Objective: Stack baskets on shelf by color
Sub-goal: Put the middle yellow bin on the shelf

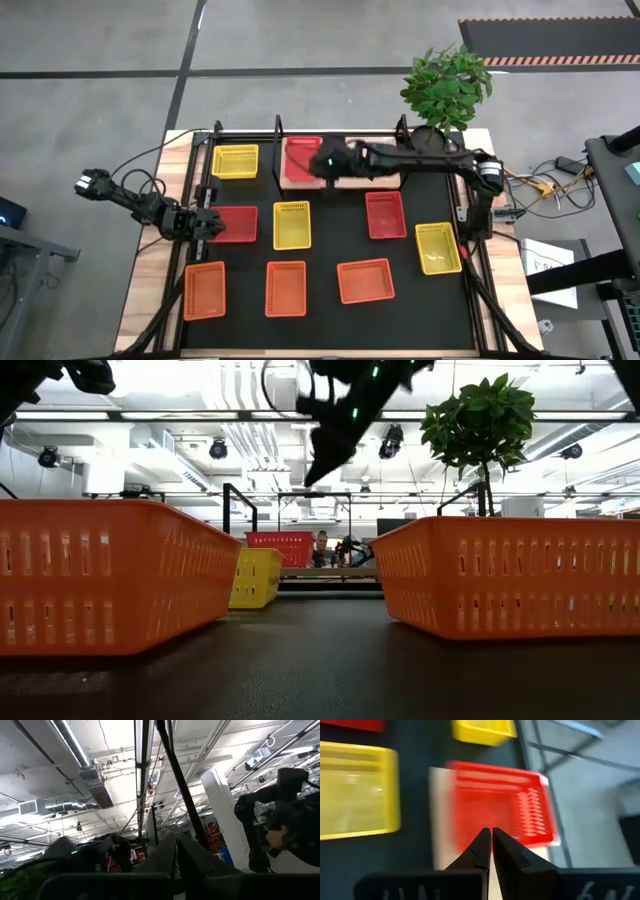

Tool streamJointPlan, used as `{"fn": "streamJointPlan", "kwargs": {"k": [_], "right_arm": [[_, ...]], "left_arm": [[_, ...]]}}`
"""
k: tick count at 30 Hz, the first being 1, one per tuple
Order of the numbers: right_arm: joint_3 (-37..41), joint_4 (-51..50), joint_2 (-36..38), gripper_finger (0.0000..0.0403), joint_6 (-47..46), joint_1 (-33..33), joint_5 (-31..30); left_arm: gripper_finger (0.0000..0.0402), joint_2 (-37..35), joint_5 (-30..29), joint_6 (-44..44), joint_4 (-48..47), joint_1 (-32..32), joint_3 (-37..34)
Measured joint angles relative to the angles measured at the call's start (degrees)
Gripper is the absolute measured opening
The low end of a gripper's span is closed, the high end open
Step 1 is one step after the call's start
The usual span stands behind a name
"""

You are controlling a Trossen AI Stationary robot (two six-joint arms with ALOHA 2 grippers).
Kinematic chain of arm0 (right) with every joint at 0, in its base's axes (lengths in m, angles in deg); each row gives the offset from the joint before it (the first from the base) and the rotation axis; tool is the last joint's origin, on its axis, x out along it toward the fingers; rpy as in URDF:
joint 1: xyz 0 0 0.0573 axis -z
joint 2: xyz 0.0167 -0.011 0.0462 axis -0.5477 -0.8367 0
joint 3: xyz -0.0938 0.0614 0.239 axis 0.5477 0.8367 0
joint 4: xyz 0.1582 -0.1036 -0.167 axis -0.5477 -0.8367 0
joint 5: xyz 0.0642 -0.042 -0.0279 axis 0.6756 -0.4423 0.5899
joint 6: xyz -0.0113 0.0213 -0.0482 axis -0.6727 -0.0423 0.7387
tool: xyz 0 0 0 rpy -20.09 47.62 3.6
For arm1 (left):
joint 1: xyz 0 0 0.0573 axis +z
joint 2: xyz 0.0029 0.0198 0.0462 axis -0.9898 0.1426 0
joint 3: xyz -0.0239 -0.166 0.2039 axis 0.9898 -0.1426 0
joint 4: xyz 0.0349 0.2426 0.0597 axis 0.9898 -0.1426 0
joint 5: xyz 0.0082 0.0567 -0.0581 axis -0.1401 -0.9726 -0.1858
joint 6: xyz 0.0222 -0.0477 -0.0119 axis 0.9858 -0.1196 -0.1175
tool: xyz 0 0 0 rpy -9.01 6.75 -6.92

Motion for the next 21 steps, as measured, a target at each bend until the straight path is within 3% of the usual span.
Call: {"fn": "streamJointPlan", "kwargs": {"k": [13, 21], "right_arm": [[0.2, -2.0, 0.9, 0.0013, -7.0, -14.9, 8.3], [0.2, 4.1, -2.3, 0.0089, -10.6, -17.1, 8.3]], "left_arm": [[0.0002, 0.1, 0.0, -0.8, 0.3, 0.0, 0.0], [0.0002, 0.2, 0.0, -1.0, 0.3, 0.0, 0.0]]}}
